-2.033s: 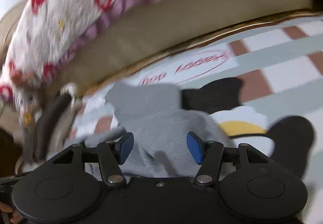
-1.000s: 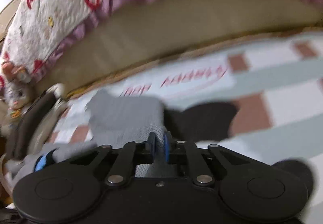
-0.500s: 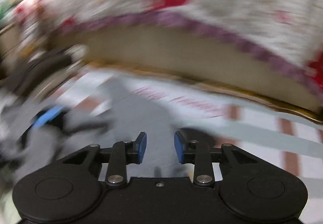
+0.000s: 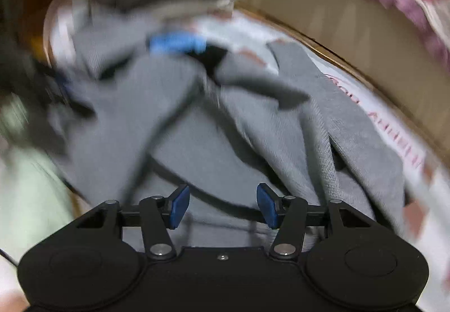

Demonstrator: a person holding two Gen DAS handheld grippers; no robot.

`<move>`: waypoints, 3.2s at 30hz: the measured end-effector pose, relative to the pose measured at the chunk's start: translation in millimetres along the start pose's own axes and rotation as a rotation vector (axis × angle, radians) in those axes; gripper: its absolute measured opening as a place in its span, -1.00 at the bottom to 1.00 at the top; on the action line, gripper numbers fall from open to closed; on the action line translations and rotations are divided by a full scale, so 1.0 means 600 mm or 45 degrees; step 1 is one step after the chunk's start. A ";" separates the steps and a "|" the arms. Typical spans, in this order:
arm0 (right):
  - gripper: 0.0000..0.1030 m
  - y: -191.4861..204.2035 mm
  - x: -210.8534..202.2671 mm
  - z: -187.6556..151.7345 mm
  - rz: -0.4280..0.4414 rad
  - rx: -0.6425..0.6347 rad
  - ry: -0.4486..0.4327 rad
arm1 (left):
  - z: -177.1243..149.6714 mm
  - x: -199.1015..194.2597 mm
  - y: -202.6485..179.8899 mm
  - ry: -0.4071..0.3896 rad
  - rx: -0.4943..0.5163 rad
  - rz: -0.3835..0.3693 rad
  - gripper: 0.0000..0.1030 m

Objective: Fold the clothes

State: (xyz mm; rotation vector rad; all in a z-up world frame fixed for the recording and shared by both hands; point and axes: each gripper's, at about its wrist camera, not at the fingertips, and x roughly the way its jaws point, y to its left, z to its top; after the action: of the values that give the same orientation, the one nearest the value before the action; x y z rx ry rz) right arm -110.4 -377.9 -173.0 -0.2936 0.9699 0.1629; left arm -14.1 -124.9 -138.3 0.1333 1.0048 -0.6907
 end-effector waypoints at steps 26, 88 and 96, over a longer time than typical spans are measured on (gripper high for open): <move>-0.94 -0.294 0.062 -0.044 0.458 1.196 -0.320 | 0.080 -0.065 -0.040 -0.229 0.125 -0.233 -0.02; 0.36 -0.075 -0.213 0.122 0.557 0.234 -0.166 | -0.044 -0.162 0.290 -0.288 -0.825 -0.066 0.11; 0.36 -0.090 0.020 0.298 0.413 0.264 -0.220 | -0.046 -0.103 0.332 -0.324 -0.891 -0.011 -0.13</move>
State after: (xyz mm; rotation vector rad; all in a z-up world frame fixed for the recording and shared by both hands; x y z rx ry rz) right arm 51.2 -372.5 -78.7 0.0700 0.8494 0.3746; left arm 61.9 71.2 -143.8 -0.5573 0.9479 -0.3215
